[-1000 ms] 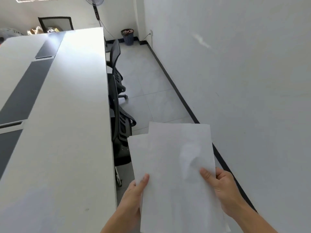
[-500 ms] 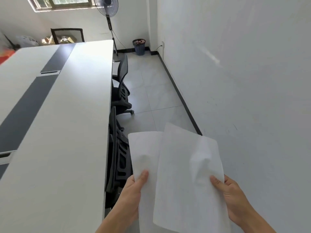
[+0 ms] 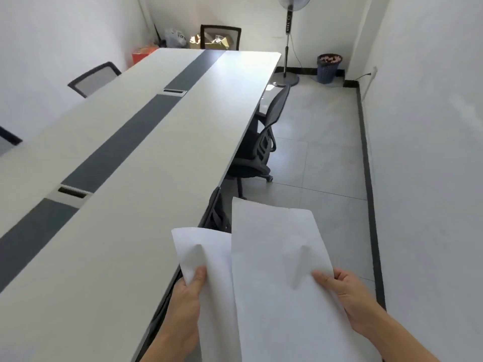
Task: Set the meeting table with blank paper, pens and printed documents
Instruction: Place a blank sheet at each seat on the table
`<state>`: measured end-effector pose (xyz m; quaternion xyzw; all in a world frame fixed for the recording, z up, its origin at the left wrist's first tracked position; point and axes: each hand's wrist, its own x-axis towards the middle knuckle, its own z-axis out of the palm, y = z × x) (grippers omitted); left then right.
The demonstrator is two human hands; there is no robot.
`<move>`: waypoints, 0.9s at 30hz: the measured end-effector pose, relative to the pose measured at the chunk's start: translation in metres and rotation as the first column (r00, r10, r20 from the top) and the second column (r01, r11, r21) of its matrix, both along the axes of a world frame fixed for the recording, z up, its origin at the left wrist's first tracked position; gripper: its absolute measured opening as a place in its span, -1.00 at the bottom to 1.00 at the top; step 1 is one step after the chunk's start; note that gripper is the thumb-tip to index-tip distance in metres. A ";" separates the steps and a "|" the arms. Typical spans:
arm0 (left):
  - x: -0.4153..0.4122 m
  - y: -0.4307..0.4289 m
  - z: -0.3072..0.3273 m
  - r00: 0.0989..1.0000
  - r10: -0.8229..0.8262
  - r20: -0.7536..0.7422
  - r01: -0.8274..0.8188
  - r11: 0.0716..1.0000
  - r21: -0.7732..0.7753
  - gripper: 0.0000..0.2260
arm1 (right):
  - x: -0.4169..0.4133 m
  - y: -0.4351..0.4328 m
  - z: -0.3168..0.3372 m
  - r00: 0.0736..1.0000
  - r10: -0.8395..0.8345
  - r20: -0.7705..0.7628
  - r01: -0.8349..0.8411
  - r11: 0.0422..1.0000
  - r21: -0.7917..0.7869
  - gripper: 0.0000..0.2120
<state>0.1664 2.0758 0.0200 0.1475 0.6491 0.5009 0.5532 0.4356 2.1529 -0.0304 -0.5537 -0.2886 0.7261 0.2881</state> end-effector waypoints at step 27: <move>-0.189 0.019 -0.006 0.655 0.755 0.002 -0.753 0.654 -0.075 -0.78 | -0.361 0.287 -0.021 0.590 0.636 0.497 -0.780 0.608 0.149 -0.79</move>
